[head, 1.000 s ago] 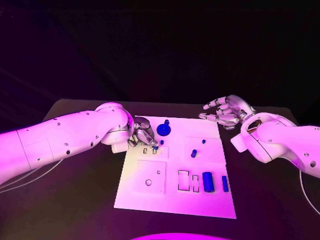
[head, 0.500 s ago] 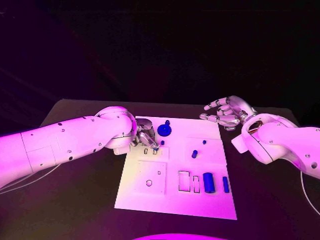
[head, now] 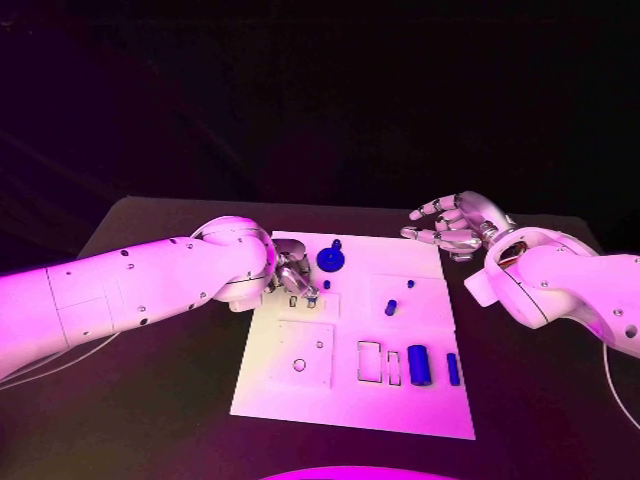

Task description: Assemble the parts on the task board

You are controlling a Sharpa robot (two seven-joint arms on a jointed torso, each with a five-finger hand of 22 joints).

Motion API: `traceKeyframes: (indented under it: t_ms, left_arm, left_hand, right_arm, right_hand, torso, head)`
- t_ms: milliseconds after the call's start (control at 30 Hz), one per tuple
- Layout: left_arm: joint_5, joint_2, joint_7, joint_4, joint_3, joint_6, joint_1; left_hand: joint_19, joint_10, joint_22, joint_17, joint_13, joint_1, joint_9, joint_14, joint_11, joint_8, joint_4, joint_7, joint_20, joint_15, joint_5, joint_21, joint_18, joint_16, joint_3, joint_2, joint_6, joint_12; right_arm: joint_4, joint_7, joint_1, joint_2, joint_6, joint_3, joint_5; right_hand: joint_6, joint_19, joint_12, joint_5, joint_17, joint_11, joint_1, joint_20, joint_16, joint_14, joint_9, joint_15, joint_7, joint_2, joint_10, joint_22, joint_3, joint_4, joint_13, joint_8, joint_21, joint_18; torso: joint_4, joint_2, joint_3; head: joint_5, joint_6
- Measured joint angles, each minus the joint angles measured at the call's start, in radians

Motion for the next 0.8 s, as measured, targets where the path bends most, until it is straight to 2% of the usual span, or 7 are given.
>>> traceKeyframes:
  t_ms: [800]
  left_arm:
    - [-0.008, -0.003, -0.001, 0.002, -0.002, 0.009, -0.010]
  left_hand:
    - [0.000, 0.000, 0.004, 0.000, 0.000, 0.001, -0.001, 0.000, 0.000, -0.002, -0.001, 0.001, 0.000, 0.000, 0.004, 0.000, 0.000, 0.000, 0.001, 0.001, -0.001, 0.000]
  right_arm:
    - [-0.001, 0.000, 0.000, 0.000, 0.003, 0.000, 0.000]
  right_hand:
    - [0.000, 0.000, 0.000, 0.000, 0.000, 0.000, 0.000, 0.000, 0.000, 0.000, 0.000, 0.000, 0.000, 0.000, 0.000, 0.000, 0.000, 0.000, 0.000, 0.000, 0.000, 0.000]
  torso:
    - [0.0002, 0.000, 0.0011]
  head:
    - [0.000, -0.007]
